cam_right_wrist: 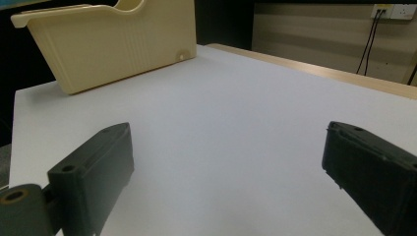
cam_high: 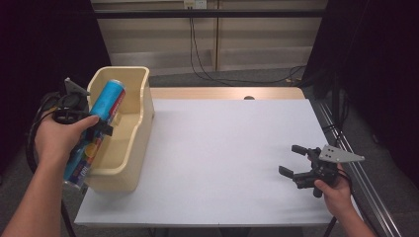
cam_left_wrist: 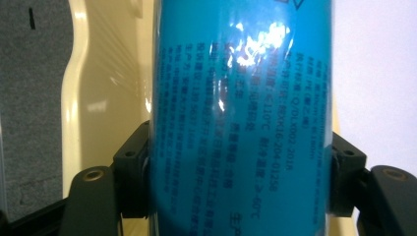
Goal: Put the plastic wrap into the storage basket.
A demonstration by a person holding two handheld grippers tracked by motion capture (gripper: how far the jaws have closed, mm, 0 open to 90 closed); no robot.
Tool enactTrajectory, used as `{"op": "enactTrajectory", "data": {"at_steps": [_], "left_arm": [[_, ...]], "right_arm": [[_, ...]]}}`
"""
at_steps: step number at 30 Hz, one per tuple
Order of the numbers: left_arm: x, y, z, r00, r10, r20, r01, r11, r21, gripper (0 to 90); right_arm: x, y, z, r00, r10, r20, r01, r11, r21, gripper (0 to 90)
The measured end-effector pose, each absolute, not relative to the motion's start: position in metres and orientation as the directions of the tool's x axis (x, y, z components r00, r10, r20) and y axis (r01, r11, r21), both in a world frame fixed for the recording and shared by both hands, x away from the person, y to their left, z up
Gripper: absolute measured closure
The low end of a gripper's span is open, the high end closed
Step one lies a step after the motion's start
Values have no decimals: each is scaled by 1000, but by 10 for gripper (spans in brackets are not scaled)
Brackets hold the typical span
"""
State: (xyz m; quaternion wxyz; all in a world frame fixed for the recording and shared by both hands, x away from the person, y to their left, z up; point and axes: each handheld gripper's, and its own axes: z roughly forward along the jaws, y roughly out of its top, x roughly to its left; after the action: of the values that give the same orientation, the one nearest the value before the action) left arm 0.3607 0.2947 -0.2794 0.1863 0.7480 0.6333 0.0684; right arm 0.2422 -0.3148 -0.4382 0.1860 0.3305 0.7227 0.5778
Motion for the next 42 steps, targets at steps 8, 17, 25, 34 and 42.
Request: {"op": "enactTrajectory", "data": {"at_steps": [8,17,25,34,42], "left_arm": [[363,296,-285,173,975,-138,926,-113,361,314],[368,289,-285,191,975,-117,931,-142,338,311],[368,281,-250,214,967,-136,885,-134,446,297],[374,249,-254,309,933,-185,853,-186,488,240],[376,219,-257,381,898,-218,835,-234,498,222]], "right_arm": [[242,-315,-439,-711,694,114,264,113,958,50],[242,-315,-438,-712,693,113,263,114,958,49],[242,-314,-438,-717,689,108,259,119,959,49],[242,-314,-438,-716,690,109,259,117,959,48],[244,-310,-440,-720,687,105,261,128,957,48]]}}
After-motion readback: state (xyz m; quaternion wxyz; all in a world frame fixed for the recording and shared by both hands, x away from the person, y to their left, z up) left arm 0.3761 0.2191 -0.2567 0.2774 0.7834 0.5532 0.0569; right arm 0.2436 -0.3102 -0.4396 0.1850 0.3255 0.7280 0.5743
